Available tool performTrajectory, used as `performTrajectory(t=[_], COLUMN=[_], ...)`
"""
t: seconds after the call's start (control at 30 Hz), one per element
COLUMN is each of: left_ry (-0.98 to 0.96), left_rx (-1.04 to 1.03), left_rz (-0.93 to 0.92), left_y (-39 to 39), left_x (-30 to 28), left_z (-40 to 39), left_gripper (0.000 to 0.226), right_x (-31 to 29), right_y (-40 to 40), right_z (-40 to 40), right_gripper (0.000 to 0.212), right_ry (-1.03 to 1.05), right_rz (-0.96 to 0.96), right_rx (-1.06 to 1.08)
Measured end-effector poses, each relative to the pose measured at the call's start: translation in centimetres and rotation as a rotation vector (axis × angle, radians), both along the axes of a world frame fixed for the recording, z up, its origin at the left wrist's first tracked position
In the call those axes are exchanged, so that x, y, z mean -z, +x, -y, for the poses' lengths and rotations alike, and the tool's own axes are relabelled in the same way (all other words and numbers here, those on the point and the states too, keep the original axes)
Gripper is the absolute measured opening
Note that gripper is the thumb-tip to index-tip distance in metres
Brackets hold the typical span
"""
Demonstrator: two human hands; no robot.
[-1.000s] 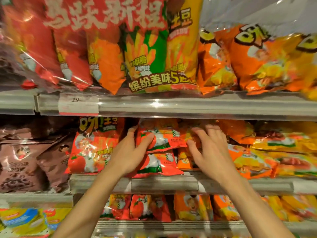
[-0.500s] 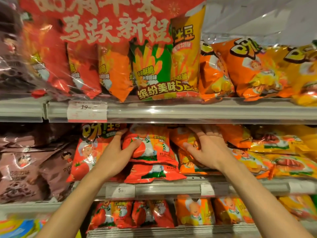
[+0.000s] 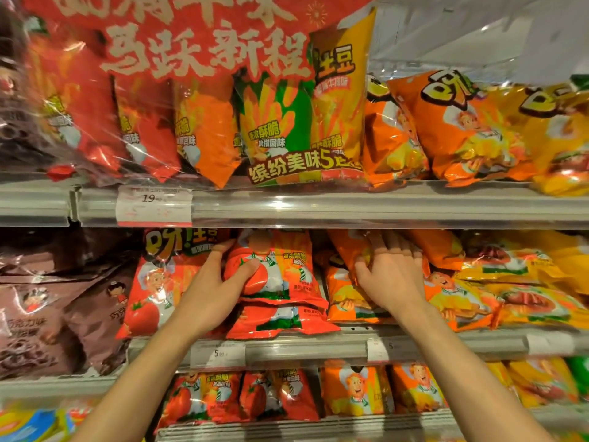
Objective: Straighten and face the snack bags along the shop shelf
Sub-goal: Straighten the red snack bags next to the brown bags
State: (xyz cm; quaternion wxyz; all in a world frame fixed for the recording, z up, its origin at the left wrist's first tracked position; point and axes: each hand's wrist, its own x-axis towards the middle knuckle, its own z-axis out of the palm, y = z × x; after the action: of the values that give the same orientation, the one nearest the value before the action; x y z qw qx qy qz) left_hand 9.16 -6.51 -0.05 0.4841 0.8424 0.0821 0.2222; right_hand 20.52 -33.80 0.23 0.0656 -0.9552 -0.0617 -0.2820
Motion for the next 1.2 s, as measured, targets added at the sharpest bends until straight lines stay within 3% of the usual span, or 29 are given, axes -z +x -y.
performTrajectory(t=[0.23, 0.5, 0.57, 0.63, 0.73, 0.8, 1.03, 1.2], left_ry=[-0.008, -0.039, -0.04, -0.06, -0.11, -0.127, -0.071, -0.104], left_rx=[-0.01, 0.063, 0.084, 0.108, 0.173, 0.201, 0.103, 0.137], left_rz=[0.003, 0.026, 0.039, 0.049, 0.049, 0.027, -0.072, -0.025], left_y=[0.0, -0.6, -1.0, -1.4, -1.8, -2.2, -1.0, -0.6], left_x=[0.4, 0.5, 0.6, 0.7, 0.6, 0.3, -1.6, -1.2], left_z=[0.1, 0.7, 1.0, 1.1, 0.9, 0.7, 0.4, 0.1], left_gripper=[0.073, 0.066, 0.057, 0.048, 0.049, 0.054, 0.074, 0.094], right_x=[0.8, -0.2, -0.5, -0.7, -1.0, -0.9, 0.1, -0.1], right_y=[0.7, -3.9, -5.5, -6.2, -5.9, -5.5, -7.1, -9.0], right_z=[1.0, 0.2, -1.2, -2.8, -4.4, -4.9, -4.5, -4.9], right_gripper=[0.05, 0.039, 0.039, 0.054, 0.076, 0.078, 0.029, 0.031], right_ry=[0.012, 0.226, 0.353, 0.408, 0.482, 0.593, 0.803, 0.802], right_rz=[-0.05, 0.201, 0.111, -0.065, -0.26, -0.35, -0.407, -0.418], right_rx=[0.037, -0.289, -0.404, -0.438, -0.427, -0.459, -0.592, -0.687])
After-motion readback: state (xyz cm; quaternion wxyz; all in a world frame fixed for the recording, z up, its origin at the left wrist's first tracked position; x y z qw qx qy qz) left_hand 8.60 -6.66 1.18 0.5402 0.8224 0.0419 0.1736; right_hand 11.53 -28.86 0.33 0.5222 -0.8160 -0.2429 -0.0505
